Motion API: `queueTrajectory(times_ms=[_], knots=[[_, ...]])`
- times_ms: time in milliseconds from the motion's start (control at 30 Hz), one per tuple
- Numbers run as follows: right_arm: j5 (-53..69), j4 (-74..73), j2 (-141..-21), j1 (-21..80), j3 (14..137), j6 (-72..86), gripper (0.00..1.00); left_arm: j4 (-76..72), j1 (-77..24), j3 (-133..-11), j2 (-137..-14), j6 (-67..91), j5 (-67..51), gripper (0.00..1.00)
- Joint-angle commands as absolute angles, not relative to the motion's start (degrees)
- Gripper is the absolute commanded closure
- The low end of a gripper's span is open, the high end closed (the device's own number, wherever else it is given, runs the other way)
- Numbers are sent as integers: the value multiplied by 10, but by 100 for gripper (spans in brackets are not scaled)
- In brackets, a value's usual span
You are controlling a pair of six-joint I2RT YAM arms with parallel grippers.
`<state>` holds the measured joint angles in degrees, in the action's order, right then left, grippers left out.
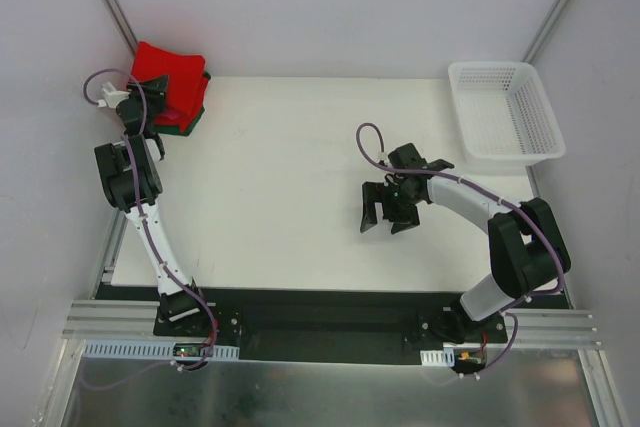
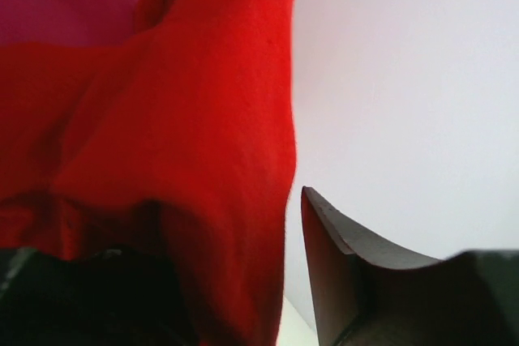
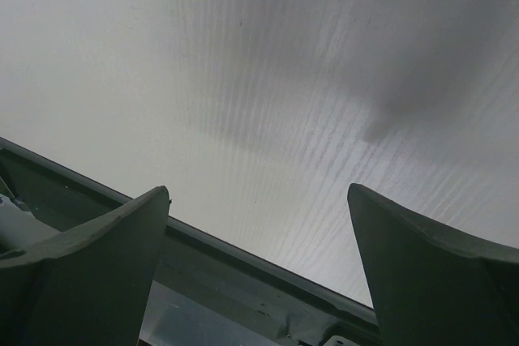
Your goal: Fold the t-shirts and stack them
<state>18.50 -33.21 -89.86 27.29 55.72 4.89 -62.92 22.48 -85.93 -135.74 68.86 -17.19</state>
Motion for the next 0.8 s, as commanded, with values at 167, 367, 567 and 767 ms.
queueTrajectory(times_ms=[167, 367, 567, 767], knots=[[200, -323, -877, 270, 567, 53, 4, -647, 221, -820, -1296, 675, -146, 21], [207, -310, -857, 270, 555, 62, 4, -608, 221, -786, -1235, 641, -132, 1], [209, -305, -829, 271, 534, 62, 4, -592, 225, -738, -1172, 625, -127, 1], [206, -308, -788, 270, 518, 63, 4, -618, 226, -667, -1141, 652, -117, 1]])
